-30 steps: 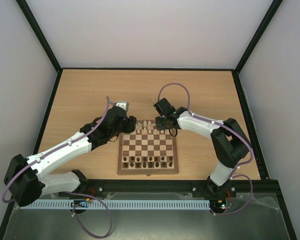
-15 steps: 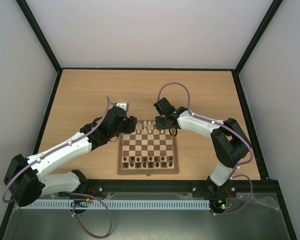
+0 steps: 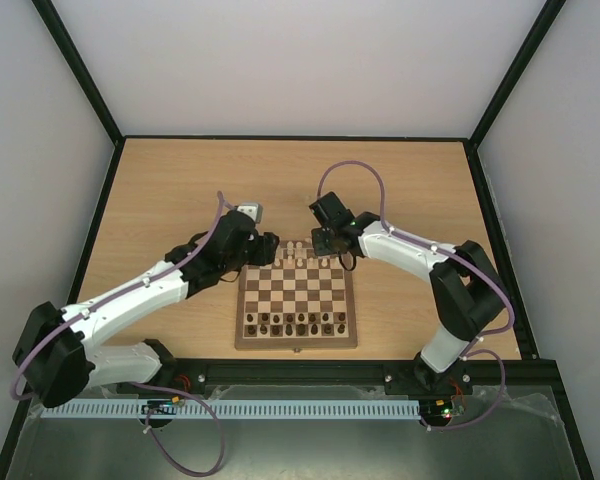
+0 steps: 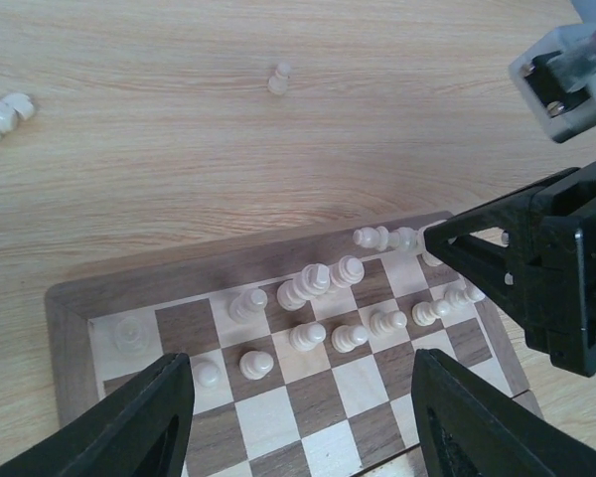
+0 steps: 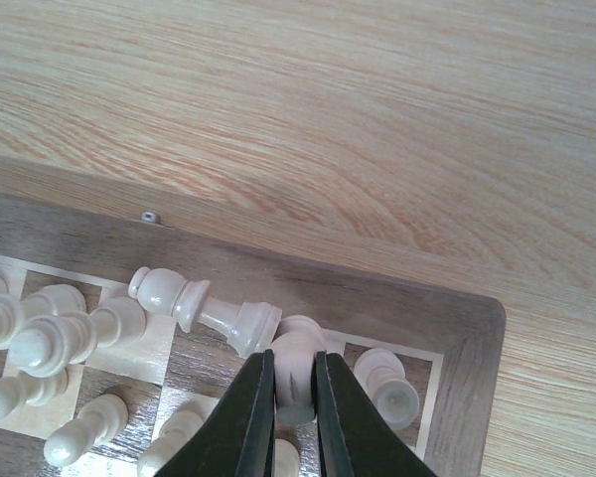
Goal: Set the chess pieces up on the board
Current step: Pick up the chess piece from the chessboard.
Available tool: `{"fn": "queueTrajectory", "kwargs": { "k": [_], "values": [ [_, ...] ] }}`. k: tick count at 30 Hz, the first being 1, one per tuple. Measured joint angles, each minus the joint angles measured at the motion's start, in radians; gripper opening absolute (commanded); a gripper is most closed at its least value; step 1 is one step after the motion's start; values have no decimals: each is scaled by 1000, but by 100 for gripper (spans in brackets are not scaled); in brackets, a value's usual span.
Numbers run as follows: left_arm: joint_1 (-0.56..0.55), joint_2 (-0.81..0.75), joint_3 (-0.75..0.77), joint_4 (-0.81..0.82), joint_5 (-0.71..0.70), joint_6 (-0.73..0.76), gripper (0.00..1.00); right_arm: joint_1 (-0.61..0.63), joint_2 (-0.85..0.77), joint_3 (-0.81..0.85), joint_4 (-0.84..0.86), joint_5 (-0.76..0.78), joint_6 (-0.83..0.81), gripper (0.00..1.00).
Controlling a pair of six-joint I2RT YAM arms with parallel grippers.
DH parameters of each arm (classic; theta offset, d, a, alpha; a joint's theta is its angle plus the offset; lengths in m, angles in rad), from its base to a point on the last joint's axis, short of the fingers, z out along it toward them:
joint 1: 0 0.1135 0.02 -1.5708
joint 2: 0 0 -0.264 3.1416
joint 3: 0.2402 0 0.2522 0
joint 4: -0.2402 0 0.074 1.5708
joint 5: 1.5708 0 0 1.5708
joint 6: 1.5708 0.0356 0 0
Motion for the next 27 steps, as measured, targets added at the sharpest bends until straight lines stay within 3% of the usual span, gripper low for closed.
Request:
{"fn": "queueTrajectory", "kwargs": {
  "k": [14,27],
  "values": [
    [92,119,0,108,204,0,67,0,-82,3,-10,2,-2,10],
    [109,211,30,196,370,-26,67,0,-175,3,-32,-40,-5,10]
  ]
}}
